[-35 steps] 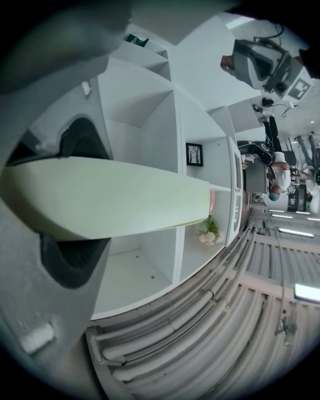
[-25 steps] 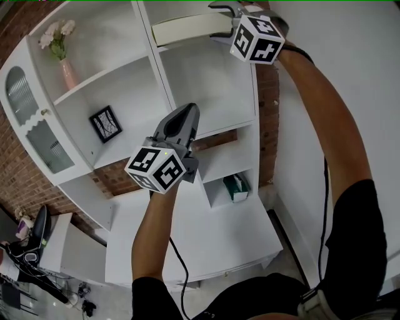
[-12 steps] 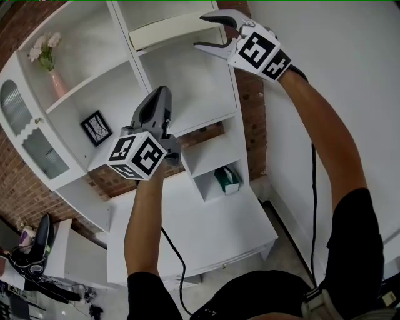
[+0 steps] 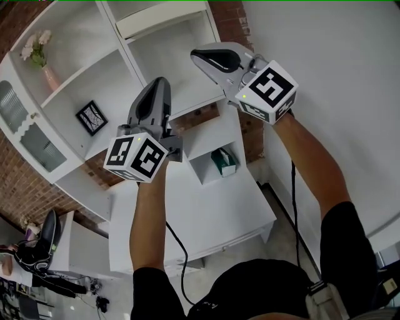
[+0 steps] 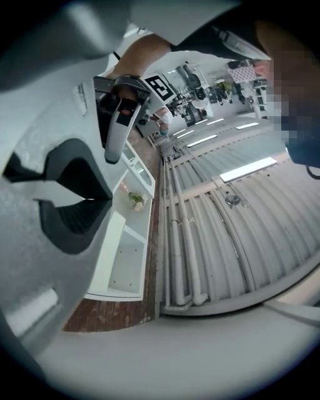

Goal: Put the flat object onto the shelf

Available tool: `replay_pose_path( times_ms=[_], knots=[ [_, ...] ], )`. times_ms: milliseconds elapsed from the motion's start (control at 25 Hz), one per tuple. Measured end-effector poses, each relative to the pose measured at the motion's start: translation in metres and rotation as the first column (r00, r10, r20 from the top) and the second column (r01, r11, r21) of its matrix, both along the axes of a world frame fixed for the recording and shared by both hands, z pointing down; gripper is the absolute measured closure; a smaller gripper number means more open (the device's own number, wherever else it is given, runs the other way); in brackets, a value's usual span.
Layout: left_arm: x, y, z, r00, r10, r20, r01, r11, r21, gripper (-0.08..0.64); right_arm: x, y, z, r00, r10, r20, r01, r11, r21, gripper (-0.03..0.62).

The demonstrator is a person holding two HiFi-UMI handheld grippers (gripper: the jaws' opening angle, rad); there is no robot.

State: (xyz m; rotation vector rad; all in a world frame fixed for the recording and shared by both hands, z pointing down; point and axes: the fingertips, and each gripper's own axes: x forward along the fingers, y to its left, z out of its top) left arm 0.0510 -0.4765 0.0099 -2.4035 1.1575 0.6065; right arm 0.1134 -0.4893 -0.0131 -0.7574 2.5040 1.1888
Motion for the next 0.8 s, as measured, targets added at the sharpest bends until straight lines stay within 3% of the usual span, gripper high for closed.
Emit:
replay_pose_path(
  times_ms=[320, 800],
  knots=[
    [0.004, 0.027, 0.045, 0.999, -0.004, 0.034, 0.005, 0.999, -0.041, 0.563, -0.012, 0.020, 0.075, 0.991, -0.097, 0.090, 0.110, 0.983, -0.149, 0.591],
    [-0.017, 0.023, 0.124, 1.000, -0.006, 0.004, 0.006, 0.987, -0.161, 0.562, -0.021, 0.028, 0.149, 0.993, -0.066, 0.101, 0.087, 0.971, -0.224, 0.594]
  ],
)
